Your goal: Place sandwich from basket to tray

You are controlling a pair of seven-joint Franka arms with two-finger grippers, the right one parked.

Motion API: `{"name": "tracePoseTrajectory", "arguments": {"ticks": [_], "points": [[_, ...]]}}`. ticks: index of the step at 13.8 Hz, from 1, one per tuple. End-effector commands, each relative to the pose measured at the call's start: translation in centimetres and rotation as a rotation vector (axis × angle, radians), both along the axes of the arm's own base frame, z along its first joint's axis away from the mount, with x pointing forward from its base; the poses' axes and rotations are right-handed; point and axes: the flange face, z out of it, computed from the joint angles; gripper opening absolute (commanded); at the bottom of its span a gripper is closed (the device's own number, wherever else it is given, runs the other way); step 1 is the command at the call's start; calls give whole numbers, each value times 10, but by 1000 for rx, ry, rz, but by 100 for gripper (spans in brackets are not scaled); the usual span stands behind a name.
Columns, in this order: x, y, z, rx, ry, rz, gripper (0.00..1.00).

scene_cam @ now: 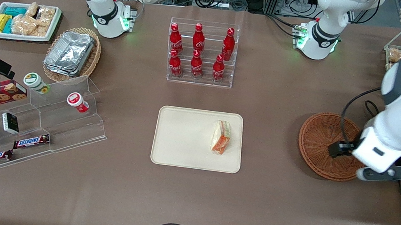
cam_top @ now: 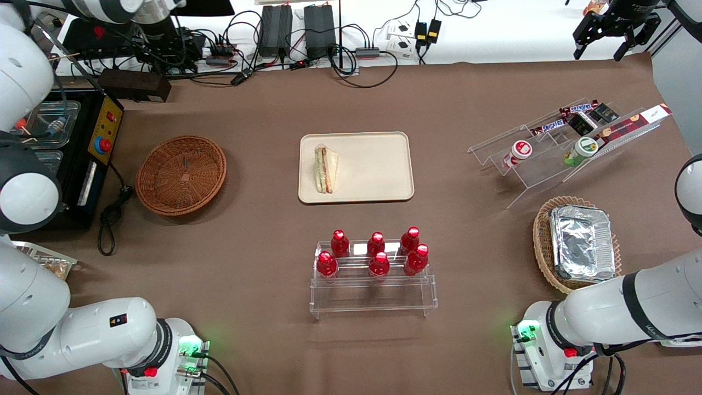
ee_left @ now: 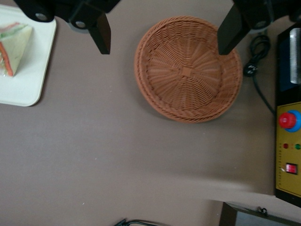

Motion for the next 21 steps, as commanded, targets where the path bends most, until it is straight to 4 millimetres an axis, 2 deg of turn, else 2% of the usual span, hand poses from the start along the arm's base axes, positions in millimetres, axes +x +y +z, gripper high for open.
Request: {"name": "tracePoseTrajectory", "arguments": {"ticks": [1,2,6,8,16,21], "points": [[-14,-4,20,-3,2,-26,100],[-18,-3,23,-7,4,-41,100],[-44,43,40,-46,-15,-104,100],[-54,57,50,-38,-24,-137,100],[-87,60,121,-29,-164,-164,100],[-105,60,147,-53,-194,-156,100]]}}
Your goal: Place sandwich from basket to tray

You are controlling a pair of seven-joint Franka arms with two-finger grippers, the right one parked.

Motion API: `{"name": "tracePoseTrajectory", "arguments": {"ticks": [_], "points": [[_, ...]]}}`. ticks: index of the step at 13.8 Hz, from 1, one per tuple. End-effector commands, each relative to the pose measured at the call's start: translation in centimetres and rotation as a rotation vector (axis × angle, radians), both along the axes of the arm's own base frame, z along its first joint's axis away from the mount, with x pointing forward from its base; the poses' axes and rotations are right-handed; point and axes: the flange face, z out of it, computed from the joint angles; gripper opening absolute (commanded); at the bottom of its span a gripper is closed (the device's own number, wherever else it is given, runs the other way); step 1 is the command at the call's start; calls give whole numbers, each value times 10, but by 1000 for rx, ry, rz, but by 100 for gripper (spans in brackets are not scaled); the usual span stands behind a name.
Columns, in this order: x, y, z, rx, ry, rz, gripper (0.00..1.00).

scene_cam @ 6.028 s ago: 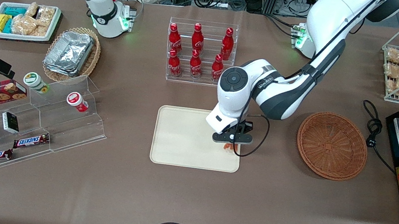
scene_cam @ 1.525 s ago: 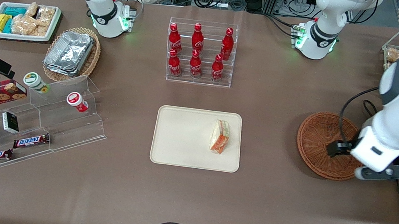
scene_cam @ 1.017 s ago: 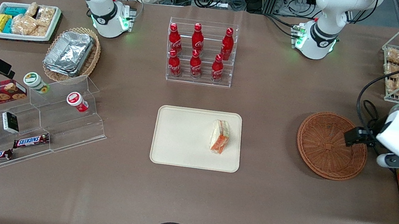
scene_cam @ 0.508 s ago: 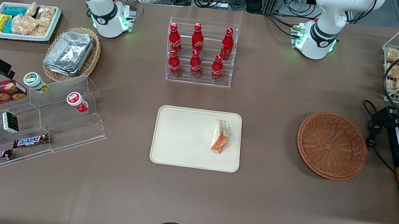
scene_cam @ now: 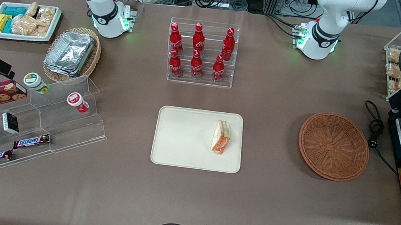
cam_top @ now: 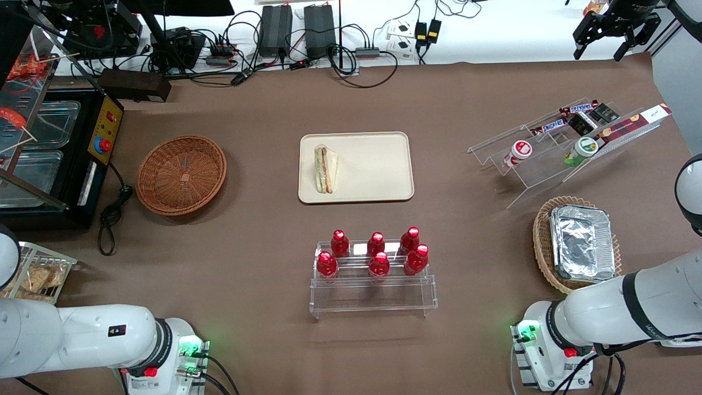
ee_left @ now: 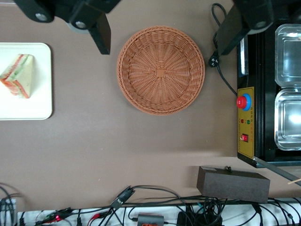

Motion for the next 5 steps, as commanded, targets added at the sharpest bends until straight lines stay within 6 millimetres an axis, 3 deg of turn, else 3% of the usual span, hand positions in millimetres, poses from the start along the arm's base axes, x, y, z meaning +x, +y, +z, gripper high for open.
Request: {"name": "tracePoseTrajectory", "arguments": {"ticks": [1,5], "points": [[-13,0,8,-14,0,-12,100],[-17,0,14,-14,3,-10,100]]}}
